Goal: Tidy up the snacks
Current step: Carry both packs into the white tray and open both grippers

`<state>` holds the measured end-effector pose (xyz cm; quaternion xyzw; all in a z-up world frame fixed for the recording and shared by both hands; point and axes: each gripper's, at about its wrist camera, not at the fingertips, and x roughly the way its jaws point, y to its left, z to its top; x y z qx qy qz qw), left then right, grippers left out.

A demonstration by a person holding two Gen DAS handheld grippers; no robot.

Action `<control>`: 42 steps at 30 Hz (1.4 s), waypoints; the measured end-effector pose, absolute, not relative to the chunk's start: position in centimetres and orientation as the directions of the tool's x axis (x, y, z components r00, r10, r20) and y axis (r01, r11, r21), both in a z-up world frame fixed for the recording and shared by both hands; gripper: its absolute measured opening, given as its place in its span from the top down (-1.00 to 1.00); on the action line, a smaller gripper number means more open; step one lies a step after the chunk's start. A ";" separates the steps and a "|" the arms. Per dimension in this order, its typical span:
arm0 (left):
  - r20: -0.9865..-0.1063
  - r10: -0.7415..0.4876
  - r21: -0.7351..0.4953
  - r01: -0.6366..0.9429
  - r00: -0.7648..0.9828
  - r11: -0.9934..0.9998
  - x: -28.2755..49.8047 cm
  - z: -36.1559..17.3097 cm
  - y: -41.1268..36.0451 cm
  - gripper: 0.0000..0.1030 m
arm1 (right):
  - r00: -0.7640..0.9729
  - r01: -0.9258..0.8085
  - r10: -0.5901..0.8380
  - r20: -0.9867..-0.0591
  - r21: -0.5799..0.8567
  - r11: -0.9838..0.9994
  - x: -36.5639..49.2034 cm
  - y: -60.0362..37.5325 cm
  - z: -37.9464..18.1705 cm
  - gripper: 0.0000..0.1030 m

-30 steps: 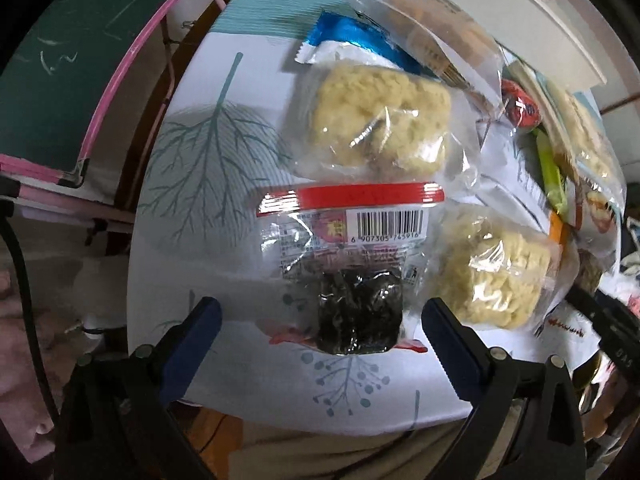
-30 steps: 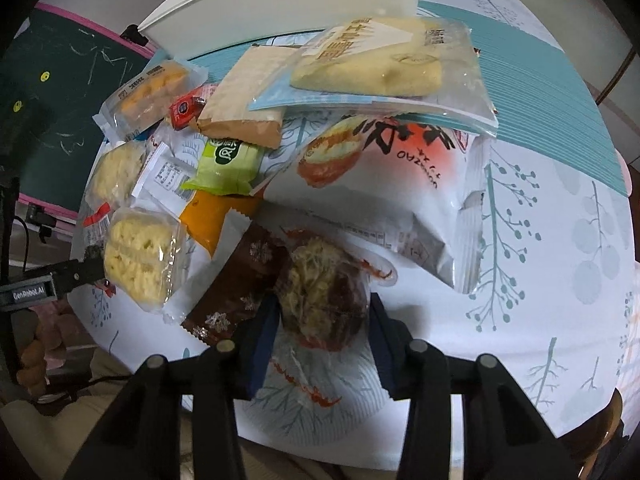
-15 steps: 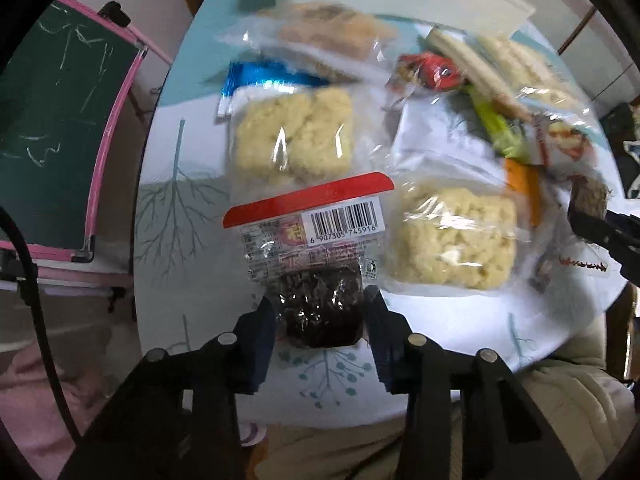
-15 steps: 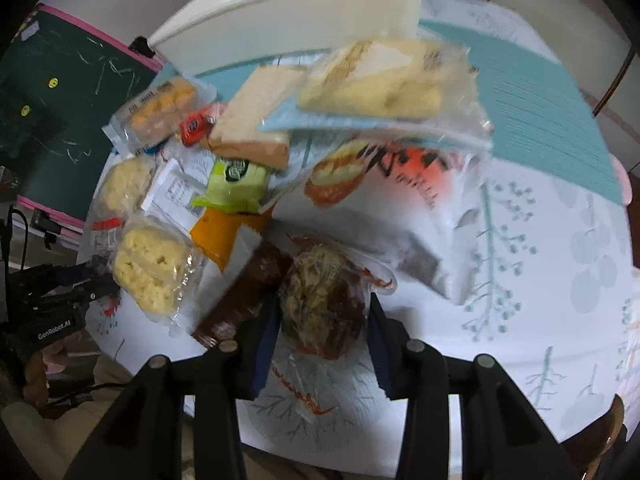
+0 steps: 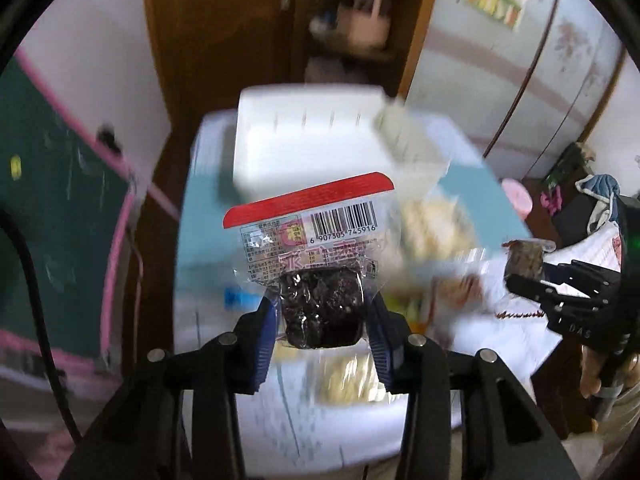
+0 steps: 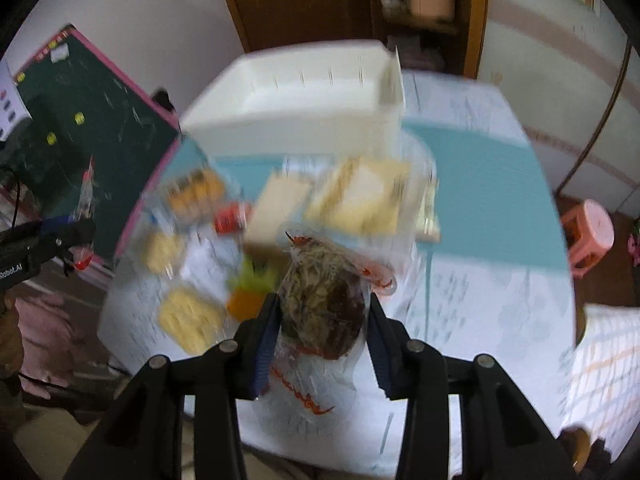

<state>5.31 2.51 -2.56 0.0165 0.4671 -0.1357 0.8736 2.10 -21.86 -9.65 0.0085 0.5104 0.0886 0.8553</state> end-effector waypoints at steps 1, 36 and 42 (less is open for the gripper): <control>-0.799 -0.216 -0.083 0.253 0.561 0.964 6.4 -0.8 1.9 0.22 | 0.487 -0.150 0.157 -0.859 0.094 0.984 2.8 -21.6 -8.6 0.20; -0.880 -0.041 -0.028 0.036 0.473 0.999 30.5 -12.9 -3.2 -0.84 | 0.542 -0.043 0.012 -0.840 -0.013 0.999 25.9 -19.0 -11.2 -0.17; -0.830 -0.075 -0.083 0.011 0.553 0.997 29.1 -12.5 -2.6 -0.84 | 0.560 0.016 0.031 -0.828 0.048 0.999 25.4 -20.2 -11.3 -0.23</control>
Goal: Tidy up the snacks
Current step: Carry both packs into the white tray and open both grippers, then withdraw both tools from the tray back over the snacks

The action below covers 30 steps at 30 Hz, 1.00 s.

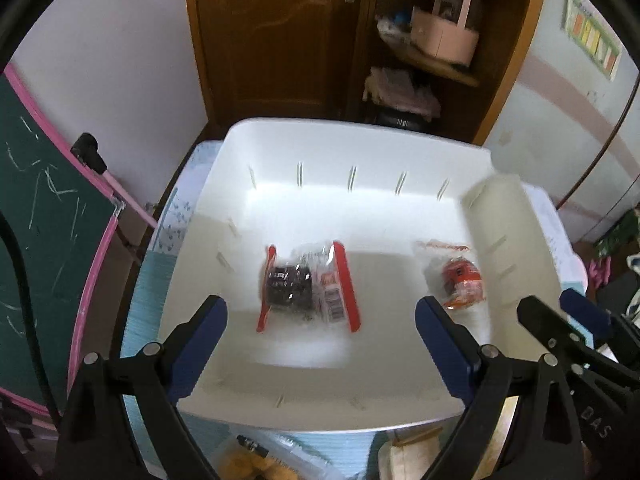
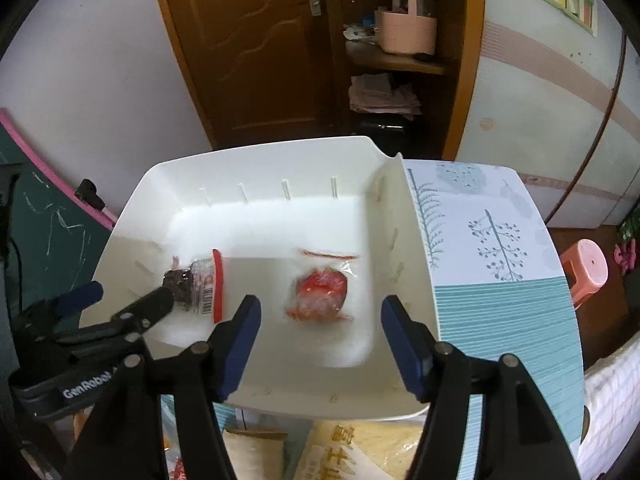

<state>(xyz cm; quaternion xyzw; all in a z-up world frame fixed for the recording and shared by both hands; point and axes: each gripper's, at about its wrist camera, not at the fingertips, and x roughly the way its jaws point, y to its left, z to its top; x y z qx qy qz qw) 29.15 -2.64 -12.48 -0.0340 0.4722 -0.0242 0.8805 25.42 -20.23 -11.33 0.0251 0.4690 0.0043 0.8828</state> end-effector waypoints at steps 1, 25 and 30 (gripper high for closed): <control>-0.819 -0.073 -0.080 0.013 0.569 0.997 28.9 -12.0 -2.8 -0.83 | 0.560 0.018 0.025 -0.828 0.043 0.999 25.5 -20.3 -11.4 -0.23; -0.810 -0.084 -0.044 0.083 0.581 0.996 24.7 -6.7 -3.1 -0.82 | 0.569 0.006 0.023 -0.822 0.032 0.999 22.9 -20.1 -8.3 -0.23; -0.784 -0.109 -0.054 0.107 0.611 0.993 22.5 -3.8 -2.9 -0.82 | 0.602 0.001 0.019 -0.798 0.025 1.000 20.8 -19.8 -5.6 -0.23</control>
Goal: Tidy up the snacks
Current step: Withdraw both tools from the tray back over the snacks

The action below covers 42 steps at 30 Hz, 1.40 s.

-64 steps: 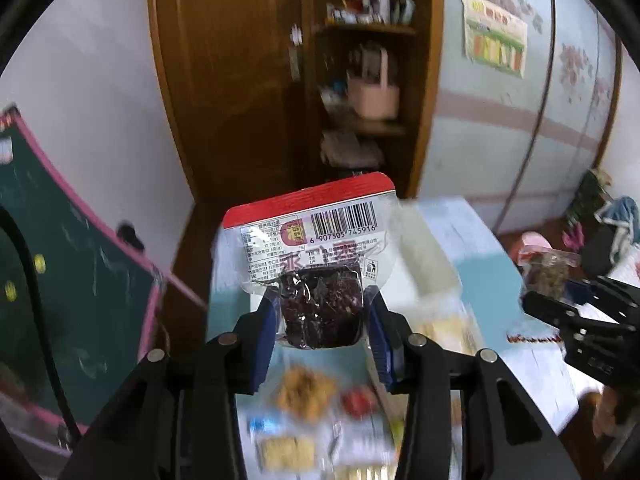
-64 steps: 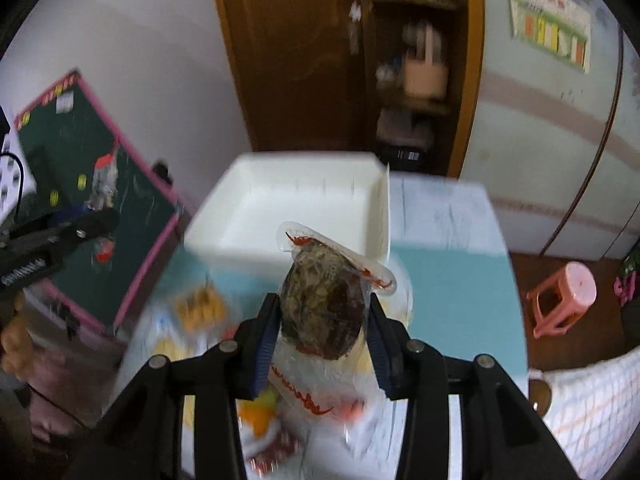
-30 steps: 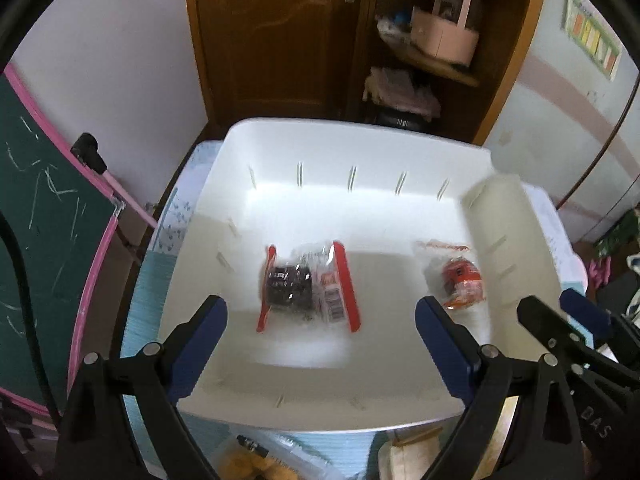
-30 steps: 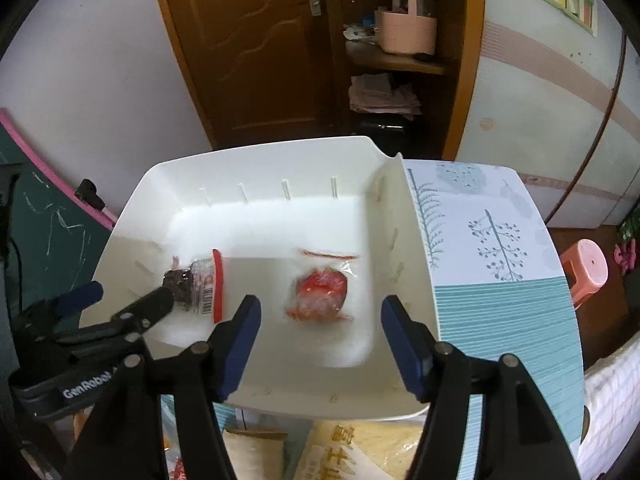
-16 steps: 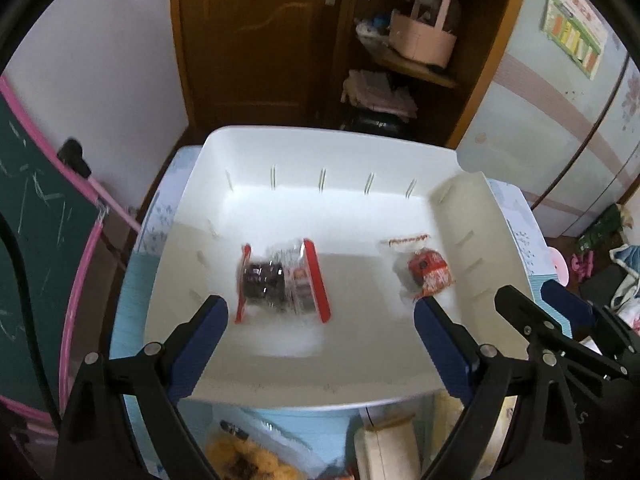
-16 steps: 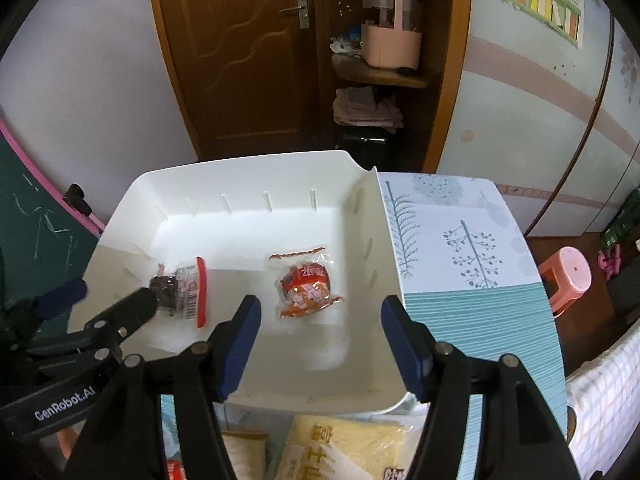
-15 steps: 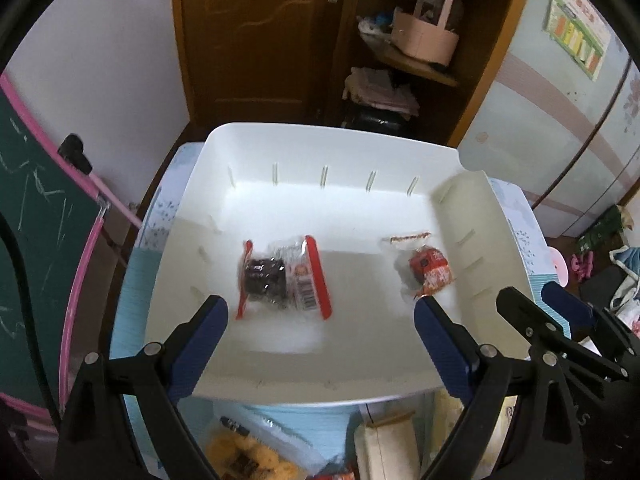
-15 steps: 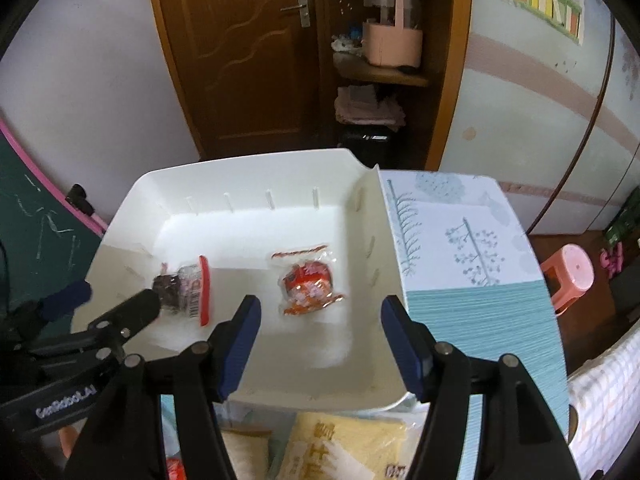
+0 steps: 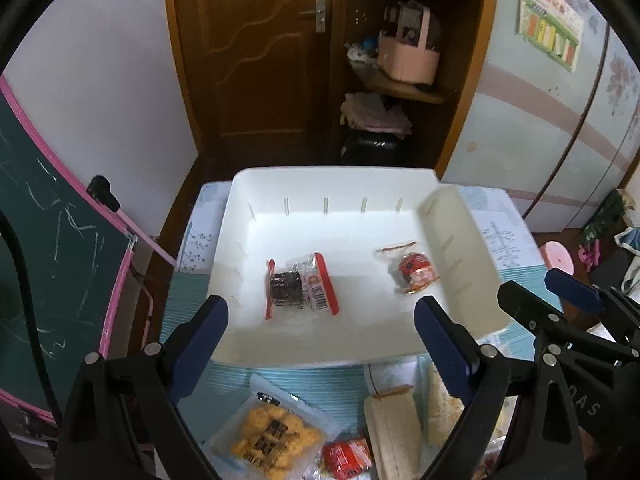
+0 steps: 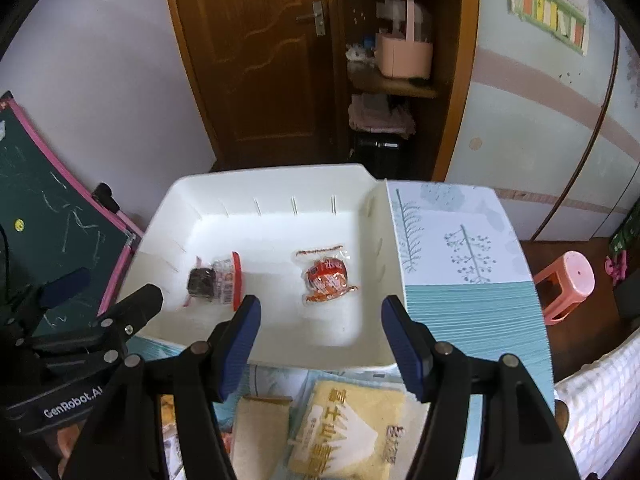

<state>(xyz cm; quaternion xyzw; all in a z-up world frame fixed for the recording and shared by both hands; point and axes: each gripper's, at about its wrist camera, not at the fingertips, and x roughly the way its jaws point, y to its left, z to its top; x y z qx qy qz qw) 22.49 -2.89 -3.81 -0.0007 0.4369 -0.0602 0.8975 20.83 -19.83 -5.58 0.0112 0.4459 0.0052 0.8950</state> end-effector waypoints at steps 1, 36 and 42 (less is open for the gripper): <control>-0.777 -0.111 -0.052 0.113 0.619 0.992 21.9 -3.1 -2.9 -0.82 | 0.608 -0.001 0.021 -0.794 0.026 1.000 20.5 -19.9 -5.0 -0.23; -0.616 -0.211 0.020 0.282 0.759 0.959 -0.4 1.8 -2.1 -0.84 | 0.724 -0.076 0.058 -0.687 0.004 0.997 -0.7 -18.4 -0.2 -0.23; -0.722 -0.171 0.044 0.292 0.671 0.955 -1.0 -4.6 -2.0 -0.84 | 0.654 -0.046 0.024 -0.756 -0.007 0.999 -2.0 -18.9 -5.2 -0.22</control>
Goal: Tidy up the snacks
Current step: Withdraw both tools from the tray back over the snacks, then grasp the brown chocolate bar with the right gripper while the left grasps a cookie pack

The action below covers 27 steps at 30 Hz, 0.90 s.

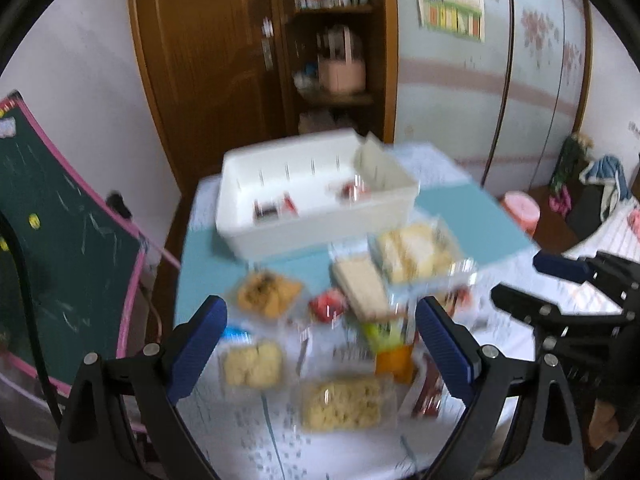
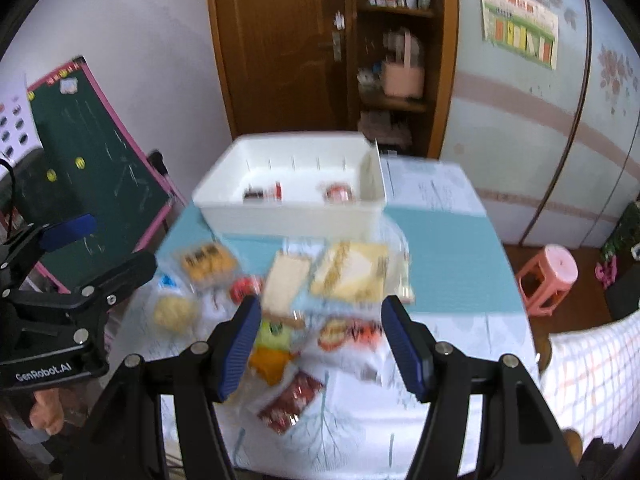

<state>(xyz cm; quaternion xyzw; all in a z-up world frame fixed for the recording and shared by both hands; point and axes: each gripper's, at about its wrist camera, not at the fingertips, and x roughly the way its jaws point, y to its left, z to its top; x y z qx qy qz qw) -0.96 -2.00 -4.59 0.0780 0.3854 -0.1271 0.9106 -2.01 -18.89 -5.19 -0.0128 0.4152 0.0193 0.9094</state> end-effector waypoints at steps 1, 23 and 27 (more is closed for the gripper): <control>-0.743 -0.167 0.043 0.295 0.648 0.955 -0.9 -5.8 -1.9 -0.84 | 0.636 -0.040 0.020 -0.771 -0.007 0.999 -2.0 -19.0 -6.1 -0.22; -0.901 -0.169 -0.046 0.301 0.399 0.953 -1.0 -18.1 0.2 -0.84 | 0.290 0.091 0.212 -0.933 0.248 0.965 -0.3 -19.7 -20.5 -0.27; -0.906 -0.168 -0.047 0.302 0.388 0.952 -0.7 -18.4 0.1 -0.84 | 0.291 0.037 0.163 -0.943 0.181 0.983 0.6 -17.7 -20.6 -0.31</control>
